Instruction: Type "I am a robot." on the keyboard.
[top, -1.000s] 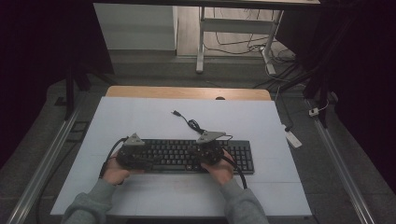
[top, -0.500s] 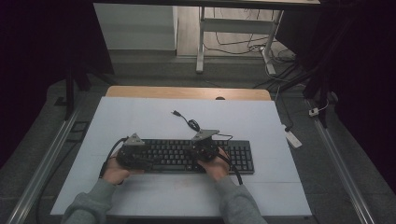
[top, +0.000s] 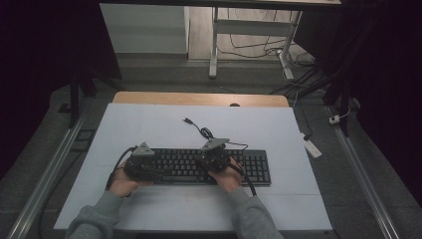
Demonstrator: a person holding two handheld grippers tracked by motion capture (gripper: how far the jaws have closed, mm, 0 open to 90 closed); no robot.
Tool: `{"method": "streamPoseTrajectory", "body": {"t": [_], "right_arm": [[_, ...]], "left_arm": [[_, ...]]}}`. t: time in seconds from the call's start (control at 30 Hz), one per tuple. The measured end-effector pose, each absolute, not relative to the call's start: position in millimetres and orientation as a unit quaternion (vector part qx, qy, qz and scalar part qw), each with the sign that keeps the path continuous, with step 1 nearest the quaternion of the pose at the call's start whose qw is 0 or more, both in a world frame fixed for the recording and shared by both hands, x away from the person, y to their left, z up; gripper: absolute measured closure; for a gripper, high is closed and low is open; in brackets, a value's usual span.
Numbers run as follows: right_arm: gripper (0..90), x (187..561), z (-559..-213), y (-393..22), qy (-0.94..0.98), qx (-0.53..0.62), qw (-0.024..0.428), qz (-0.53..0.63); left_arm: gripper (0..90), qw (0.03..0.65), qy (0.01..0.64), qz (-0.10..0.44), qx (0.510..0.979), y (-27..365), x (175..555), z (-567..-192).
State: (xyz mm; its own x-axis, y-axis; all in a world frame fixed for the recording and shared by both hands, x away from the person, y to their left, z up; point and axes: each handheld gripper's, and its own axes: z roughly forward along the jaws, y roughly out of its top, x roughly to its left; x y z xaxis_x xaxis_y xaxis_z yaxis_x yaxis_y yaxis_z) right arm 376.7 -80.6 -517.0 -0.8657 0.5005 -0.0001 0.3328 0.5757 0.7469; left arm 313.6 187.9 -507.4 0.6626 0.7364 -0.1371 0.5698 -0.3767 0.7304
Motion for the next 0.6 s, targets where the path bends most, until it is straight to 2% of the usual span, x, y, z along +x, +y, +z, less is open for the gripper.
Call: {"method": "streamPoseTrajectory", "body": {"t": [0.23, 0.43, 0.6], "right_arm": [[89.0, 367, -503, -92, 0.871, 0.229, 0.11, 0.42], [69.3, 356, -495, -118, 0.857, 0.247, 0.115, 0.437], [60.2, 343, -489, -146, 0.851, 0.258, 0.133, 0.437]], "left_arm": [[28.6, 0.394, 0.4, 0.11, 0.82, 189, 314, -507], [28.7, 0.394, 0.402, 0.113, 0.819, 191, 314, -507], [28.8, 0.392, 0.404, 0.114, 0.818, 191, 314, -507]]}}
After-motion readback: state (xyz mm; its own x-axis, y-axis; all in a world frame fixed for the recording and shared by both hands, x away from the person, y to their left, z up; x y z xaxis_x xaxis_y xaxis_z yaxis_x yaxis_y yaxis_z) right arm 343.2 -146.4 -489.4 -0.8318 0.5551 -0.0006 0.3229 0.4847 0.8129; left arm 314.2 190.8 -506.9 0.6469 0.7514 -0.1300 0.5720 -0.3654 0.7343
